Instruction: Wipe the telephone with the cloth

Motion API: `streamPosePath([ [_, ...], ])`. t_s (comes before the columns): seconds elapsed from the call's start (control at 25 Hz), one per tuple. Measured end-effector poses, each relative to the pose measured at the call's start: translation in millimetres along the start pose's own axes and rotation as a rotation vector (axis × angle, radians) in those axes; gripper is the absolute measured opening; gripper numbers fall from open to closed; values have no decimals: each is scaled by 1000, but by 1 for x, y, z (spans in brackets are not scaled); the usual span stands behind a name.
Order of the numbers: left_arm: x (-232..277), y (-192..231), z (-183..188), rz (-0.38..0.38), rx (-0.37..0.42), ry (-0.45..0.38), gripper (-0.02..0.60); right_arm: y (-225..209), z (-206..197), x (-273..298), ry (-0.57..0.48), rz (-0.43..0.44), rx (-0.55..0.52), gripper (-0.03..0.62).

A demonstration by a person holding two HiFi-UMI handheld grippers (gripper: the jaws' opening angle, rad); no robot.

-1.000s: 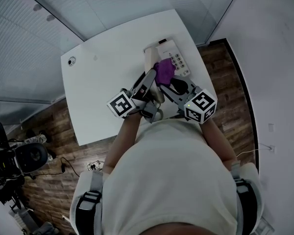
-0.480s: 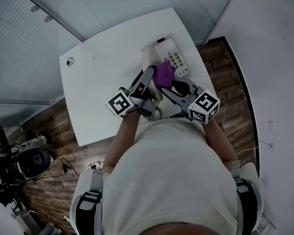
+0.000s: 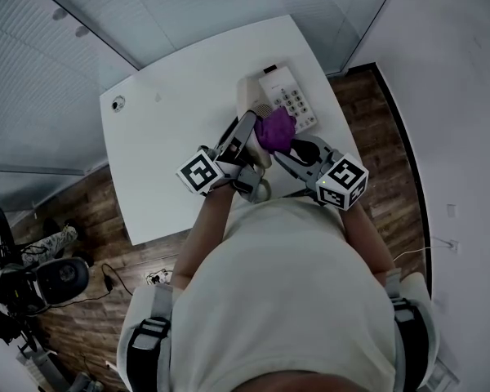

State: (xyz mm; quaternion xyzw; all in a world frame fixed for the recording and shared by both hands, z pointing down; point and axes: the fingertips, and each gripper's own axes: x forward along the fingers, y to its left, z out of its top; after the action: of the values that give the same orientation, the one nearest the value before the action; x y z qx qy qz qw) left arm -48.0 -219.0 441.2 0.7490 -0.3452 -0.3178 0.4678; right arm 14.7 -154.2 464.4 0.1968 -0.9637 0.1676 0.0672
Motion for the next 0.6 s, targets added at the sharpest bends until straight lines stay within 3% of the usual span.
streamPosePath([
  [0.6, 2, 6, 8, 20, -14, -43, 227, 1, -13, -7, 41, 13, 17, 127],
])
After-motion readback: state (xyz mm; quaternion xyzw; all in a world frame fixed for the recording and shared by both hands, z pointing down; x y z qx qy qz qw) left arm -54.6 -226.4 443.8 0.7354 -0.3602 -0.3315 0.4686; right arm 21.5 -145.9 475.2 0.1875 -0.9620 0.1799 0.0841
